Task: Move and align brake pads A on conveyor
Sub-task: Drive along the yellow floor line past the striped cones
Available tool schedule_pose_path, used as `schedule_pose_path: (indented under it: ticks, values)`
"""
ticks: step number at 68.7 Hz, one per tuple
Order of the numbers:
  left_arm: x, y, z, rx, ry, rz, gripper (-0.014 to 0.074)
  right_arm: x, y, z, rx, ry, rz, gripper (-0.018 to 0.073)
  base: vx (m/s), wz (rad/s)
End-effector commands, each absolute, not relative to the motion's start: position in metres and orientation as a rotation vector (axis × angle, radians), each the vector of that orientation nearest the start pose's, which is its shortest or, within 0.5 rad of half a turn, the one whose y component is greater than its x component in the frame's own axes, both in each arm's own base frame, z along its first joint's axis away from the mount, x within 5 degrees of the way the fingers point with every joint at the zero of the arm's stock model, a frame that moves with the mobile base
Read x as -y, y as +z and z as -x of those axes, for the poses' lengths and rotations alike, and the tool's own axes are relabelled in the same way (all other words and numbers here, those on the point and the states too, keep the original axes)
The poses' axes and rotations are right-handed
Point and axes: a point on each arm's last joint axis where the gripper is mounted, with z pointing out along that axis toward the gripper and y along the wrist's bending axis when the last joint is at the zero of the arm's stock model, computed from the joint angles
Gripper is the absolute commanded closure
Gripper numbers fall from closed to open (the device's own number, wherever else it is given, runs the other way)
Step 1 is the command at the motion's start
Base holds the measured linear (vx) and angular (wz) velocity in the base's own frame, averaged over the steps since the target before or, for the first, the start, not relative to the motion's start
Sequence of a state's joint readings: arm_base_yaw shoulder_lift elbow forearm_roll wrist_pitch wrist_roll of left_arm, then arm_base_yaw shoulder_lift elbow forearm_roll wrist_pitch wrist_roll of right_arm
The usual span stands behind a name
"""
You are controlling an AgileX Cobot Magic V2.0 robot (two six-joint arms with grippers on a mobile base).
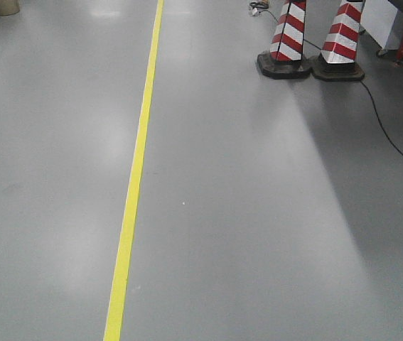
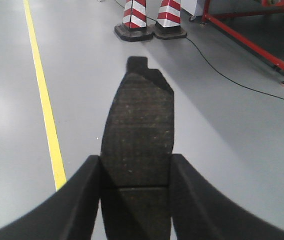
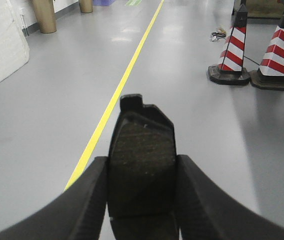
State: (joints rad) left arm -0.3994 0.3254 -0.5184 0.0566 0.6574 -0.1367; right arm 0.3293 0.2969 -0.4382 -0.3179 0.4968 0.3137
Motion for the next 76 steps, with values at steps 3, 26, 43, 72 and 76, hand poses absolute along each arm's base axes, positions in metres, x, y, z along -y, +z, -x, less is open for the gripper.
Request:
schedule_pose_path:
  ticks: [3,26,43,72,76]
  values:
    - [0.0236,0.3219,-0.0624,-1.833,-0.319,-0.266,0.0513,-0.0107,0.3152,-0.0693,-1.700,0.123,0.188,0.0528,0.50,0.00]
    - [0.0236,0.3219,-0.0624,-1.833,-0.319,-0.266,0.0513,-0.0107,0.3152,-0.0693,-1.700,0.123,0.188,0.0528,0.50,0.00]
    - [0.0236,0.3219,-0.0624,-1.833,-0.319,-0.266,0.0513,-0.0107,0.3152,-0.0693,-1.700,0.123,0.188,0.0528,0.49,0.02]
    - [0.0236,0.3219,-0.0624,-1.833,-0.319,-0.266,0.0513,-0.0107,0.3152,-0.0693,-1.700,0.123,0.188,0.0528,0.50,0.02]
    - [0.0236,0.3219,-0.0624,-1.833,-0.319,-0.266,0.0513,-0.0107,0.3152,-0.0693,-1.700,0.123,0.188,0.0528,0.51,0.01]
